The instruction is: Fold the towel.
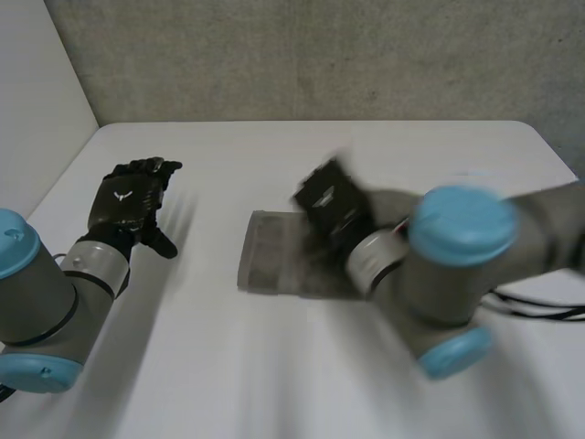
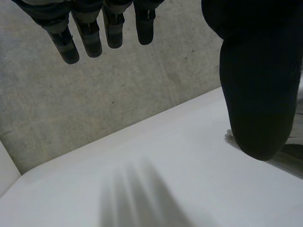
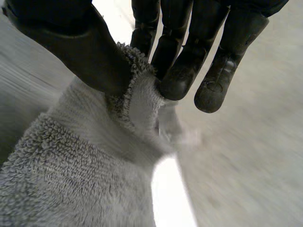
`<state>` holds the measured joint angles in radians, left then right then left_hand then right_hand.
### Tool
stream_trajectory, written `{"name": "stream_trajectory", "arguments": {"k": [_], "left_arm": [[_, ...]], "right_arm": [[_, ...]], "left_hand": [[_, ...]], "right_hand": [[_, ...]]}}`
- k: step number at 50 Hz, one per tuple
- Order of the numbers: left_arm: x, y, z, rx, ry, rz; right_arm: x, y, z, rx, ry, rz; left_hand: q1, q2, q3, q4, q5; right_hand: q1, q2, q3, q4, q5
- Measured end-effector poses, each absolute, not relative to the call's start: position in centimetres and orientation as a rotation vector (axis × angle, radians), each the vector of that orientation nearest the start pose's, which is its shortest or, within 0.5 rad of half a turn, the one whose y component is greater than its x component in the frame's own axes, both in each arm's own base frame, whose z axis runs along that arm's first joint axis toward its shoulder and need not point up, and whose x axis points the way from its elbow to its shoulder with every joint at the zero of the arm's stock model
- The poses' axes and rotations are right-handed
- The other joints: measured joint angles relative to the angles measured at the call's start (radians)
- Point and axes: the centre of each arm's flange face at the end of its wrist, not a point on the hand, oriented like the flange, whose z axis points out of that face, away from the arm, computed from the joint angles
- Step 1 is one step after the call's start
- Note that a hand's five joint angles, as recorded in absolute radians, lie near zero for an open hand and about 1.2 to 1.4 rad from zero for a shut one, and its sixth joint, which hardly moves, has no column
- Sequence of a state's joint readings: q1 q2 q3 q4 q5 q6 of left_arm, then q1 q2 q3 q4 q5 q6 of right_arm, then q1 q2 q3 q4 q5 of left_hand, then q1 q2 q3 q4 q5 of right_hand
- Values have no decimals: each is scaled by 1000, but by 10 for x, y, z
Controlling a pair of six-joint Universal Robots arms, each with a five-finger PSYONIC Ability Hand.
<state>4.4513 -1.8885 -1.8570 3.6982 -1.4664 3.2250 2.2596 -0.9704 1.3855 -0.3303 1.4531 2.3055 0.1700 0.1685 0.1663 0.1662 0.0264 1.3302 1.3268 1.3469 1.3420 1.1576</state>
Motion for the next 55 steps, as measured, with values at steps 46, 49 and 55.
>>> {"name": "stream_trajectory", "arguments": {"k": [46, 49, 55], "left_arm": [[-300, -266, 190, 765, 2307, -2495], [-294, -267, 204, 702, 2263, -2528], [-278, -271, 224, 581, 2198, -2559]], "right_arm": [[277, -286, 172, -1319, 2051, -2040], [321, -264, 187, -1427, 1839, -2084], [390, -207, 175, -1708, 1488, -2015]], "left_hand": [[0, -2, 0, -1, 0], [0, -2, 0, -1, 0], [0, -2, 0, -1, 0]], "right_hand": [[-5, -39, -9, -1, 9], [-5, -29, -9, -1, 9], [-5, -25, -9, -1, 9]]}}
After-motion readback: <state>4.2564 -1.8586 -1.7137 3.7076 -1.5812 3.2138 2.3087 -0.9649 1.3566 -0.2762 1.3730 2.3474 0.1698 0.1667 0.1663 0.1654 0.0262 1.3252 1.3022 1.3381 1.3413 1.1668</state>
